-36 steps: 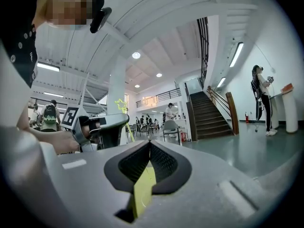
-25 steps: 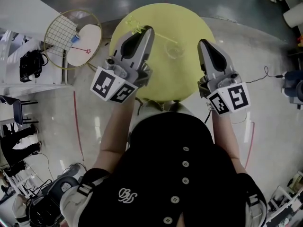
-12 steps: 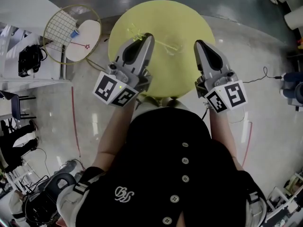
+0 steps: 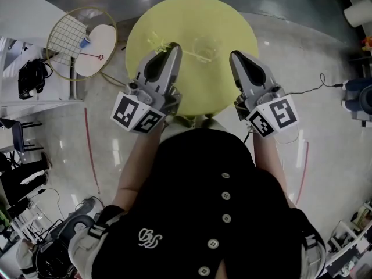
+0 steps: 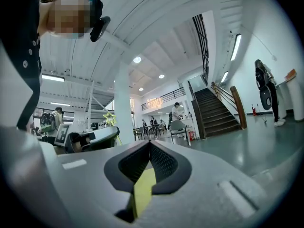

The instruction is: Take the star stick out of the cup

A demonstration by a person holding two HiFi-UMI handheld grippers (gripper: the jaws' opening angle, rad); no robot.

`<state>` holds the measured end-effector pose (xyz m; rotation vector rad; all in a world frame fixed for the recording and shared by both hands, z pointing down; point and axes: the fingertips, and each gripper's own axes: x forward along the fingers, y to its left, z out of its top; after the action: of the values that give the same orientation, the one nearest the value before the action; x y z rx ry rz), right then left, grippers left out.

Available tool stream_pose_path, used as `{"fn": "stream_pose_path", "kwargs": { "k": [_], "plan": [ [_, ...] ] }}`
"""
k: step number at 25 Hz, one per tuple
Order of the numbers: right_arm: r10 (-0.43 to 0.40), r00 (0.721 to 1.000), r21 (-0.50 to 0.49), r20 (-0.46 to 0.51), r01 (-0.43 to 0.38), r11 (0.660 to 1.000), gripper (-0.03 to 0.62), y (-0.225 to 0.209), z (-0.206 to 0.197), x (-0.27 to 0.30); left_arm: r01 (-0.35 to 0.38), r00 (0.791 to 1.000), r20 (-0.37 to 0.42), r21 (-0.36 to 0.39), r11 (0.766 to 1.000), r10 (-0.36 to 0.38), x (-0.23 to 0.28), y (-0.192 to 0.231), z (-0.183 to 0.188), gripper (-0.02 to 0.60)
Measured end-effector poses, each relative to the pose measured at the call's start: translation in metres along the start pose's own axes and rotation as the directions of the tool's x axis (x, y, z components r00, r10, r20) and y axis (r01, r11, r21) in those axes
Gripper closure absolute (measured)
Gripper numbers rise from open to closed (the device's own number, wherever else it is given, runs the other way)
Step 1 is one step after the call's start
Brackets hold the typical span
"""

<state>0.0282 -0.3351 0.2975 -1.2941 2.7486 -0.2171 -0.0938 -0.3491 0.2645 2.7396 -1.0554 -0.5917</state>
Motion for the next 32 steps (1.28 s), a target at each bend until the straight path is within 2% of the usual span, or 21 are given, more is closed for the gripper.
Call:
{"fn": "stream_pose_path", "kwargs": {
  "k": [7, 12, 20, 26, 32],
  "plan": [
    [-0.025, 0.997, -0.012, -0.073, 0.024, 1.000, 0.591, -0.011, -0.017, -0.005, 0.035, 0.999, -0.031, -0.024, 0.999, -0.036, 0.003, -0.009, -0.010, 0.566],
    [-0.048, 0.996, 0.008, -0.073, 0.049, 0.999, 0.590, -0.014, -0.020, -0.008, 0.051, 0.997, -0.052, -0.035, 0.998, -0.052, 0.003, -0.012, -0.016, 0.566],
    [-0.043, 0.995, 0.000, -0.089, 0.043, 0.999, 0.591, -0.011, -0.024, -0.006, 0.071, 0.996, -0.049, -0.057, 0.996, -0.074, 0.004, -0.014, -0.018, 0.566],
    [-0.042, 0.995, 0.000, -0.091, 0.042, 0.999, 0.591, -0.011, -0.025, -0.006, 0.047, 0.996, -0.072, -0.046, 0.998, -0.050, -0.001, -0.011, -0.025, 0.566],
    [-0.045, 0.994, 0.005, -0.103, 0.046, 0.999, 0.591, -0.012, -0.030, -0.007, 0.069, 0.996, -0.047, -0.055, 0.996, -0.071, 0.000, -0.016, -0.020, 0.566]
  ]
}}
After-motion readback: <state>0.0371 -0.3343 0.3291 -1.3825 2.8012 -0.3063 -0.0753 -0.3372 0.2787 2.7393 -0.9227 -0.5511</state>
